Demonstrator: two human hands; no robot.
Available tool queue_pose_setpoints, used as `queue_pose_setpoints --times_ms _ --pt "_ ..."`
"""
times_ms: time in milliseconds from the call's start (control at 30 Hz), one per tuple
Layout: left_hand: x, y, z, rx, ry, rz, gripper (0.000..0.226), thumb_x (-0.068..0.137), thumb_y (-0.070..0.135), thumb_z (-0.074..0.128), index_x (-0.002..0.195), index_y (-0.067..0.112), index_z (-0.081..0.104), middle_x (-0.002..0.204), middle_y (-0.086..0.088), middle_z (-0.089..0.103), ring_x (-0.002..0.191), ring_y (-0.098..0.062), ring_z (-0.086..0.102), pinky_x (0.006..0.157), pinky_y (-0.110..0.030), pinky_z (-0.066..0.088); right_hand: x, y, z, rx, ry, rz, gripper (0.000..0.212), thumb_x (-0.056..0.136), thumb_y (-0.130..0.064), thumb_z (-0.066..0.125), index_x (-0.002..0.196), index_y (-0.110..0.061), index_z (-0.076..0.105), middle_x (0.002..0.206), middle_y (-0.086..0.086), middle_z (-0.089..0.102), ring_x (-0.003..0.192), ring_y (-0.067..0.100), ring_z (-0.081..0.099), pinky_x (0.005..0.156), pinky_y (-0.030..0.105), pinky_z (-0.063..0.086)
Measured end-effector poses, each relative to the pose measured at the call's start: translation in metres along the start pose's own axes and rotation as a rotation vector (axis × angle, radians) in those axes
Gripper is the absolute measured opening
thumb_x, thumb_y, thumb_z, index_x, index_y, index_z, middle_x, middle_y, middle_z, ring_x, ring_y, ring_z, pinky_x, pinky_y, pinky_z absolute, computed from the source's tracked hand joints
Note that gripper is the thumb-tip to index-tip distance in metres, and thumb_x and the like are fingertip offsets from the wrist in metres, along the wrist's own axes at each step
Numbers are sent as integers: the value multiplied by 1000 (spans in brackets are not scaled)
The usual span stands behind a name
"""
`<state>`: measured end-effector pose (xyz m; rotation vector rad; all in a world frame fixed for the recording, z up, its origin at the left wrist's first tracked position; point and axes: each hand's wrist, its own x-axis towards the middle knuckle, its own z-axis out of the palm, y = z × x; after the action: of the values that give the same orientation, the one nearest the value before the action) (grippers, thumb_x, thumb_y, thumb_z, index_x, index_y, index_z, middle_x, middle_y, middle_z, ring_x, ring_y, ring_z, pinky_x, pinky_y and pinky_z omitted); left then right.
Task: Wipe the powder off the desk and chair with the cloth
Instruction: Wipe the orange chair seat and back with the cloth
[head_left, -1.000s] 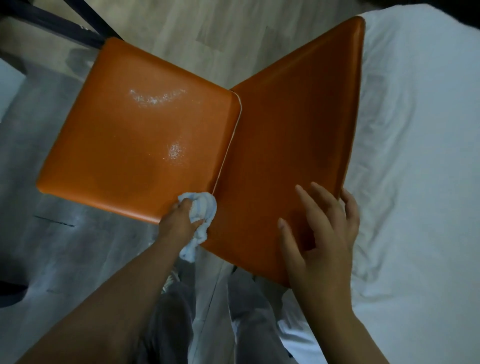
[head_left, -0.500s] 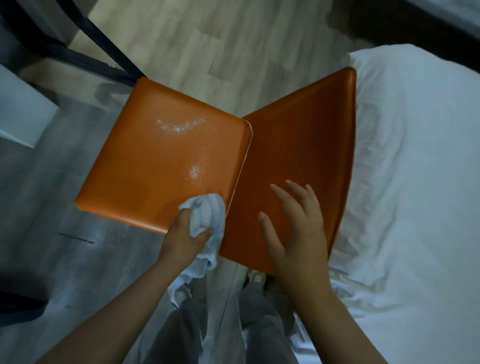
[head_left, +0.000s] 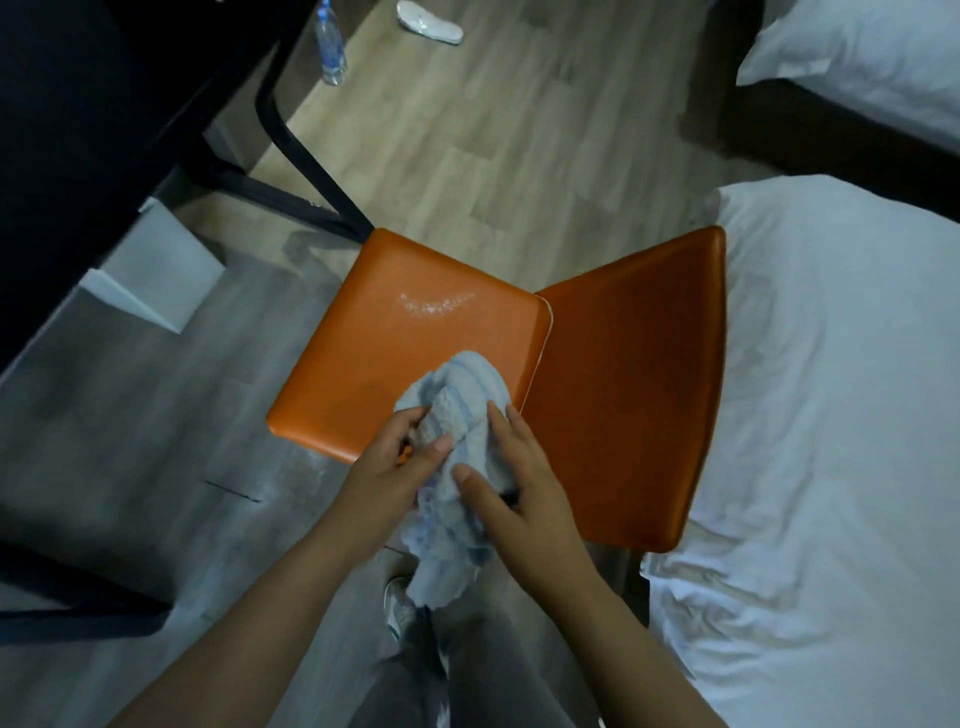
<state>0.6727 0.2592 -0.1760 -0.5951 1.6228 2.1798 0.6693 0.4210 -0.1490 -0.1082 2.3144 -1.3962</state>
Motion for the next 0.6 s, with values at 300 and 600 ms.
queue_pose_setpoints --times_ms 300,600 --pt "22 40 17 -209 36 -55 35 95 33 44 121 16 61 119 -8 68 108 -24 66 85 -37 55 48 -17 -16 198 84 -50 59 85 -51 64 136 -58 35 143 -34 35 133 -9 34 112 32 37" --pt "72 53 20 -150 -97 -113 43 96 43 42 128 19 58 123 -6 66 113 -23 63 94 -42 52 111 5 -25 294 235 46 45 84 -9 70 125 -25 59 122 -2 63 112 14 61 96 46 50"
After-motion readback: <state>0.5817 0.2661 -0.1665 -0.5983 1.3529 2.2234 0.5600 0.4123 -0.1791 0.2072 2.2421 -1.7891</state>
